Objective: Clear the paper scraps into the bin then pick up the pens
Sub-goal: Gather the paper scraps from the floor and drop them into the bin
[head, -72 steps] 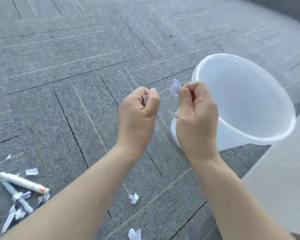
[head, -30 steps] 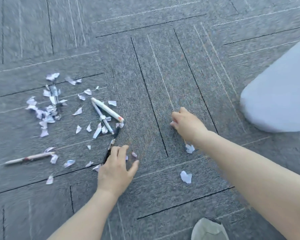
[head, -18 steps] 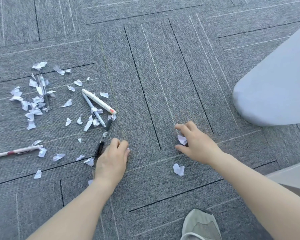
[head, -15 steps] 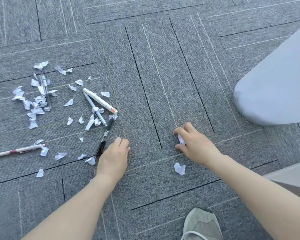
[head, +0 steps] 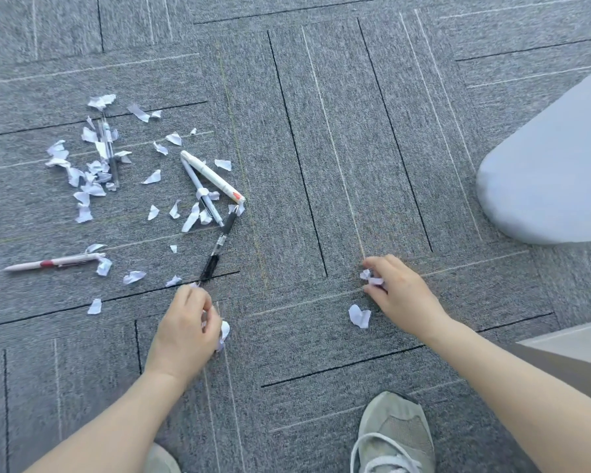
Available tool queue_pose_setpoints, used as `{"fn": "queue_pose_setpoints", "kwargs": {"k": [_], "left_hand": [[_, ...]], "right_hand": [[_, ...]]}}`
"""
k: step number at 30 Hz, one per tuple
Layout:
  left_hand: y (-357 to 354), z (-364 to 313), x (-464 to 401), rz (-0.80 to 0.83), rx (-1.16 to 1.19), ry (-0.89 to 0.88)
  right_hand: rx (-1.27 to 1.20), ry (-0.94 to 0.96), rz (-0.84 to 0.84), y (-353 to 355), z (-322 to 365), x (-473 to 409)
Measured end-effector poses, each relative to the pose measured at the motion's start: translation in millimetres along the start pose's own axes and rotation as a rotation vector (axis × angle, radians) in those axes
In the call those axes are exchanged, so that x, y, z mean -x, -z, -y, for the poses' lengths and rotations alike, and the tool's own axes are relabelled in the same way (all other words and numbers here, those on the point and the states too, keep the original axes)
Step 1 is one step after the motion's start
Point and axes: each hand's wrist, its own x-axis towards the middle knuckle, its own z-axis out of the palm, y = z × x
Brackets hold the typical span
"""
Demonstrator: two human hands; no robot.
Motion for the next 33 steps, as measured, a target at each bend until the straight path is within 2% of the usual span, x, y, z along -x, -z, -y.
{"fn": "queue_pose_setpoints", "kwargs": {"k": [6,10,15,18,22,26,28,29,31,33], "left_hand": [[-1.9,11.7,20.0,0.140,-0.044,0.069],[-7.0,20.1,22.4,0.232,-0.230,-0.063],[-12.9,25.6,15.1,0.155,-0.334,-0.226],[-14.2,30.6,10.8,0.146,-0.348,-0.284],[-13.1,32.6,10.3,0.139,-0.264,-0.234],[-9.3,21.6,9.8,0.027,-0.111,-0.083],[-4.9,17.7,5.6,-0.083,0.032,0.111],[-1.6,16.8,1.9,-0.144,0.098,0.205],[4.9,17.9,-6.2,-0.220,0.142,0.287],[10.4,20.7,-12.7,-0.212,0.108,0.282]], "right_hand": [[0.118,0.053,0.035,-2.5,10.7,-7.7],[0.055,0.088,0.146,-3.8,17.4,6.6],[0.097,0.176,0.165,-11.2,11.7,28.1],[0.278,0.241,0.166,-23.7,9.2,31.7],[0.428,0.421,0.009,-33.4,6.7,26.4],[0.477,0.470,0.002,-34.0,5.1,14.6],[0.443,0.430,0.000,-33.6,4.7,13.5],[0.378,0.348,-0.013,-32.6,8.7,13.6],[0.122,0.114,-0.024,-27.5,28.6,7.6],[-0.239,-0.115,0.018,-24.9,55.6,-8.7]]}}
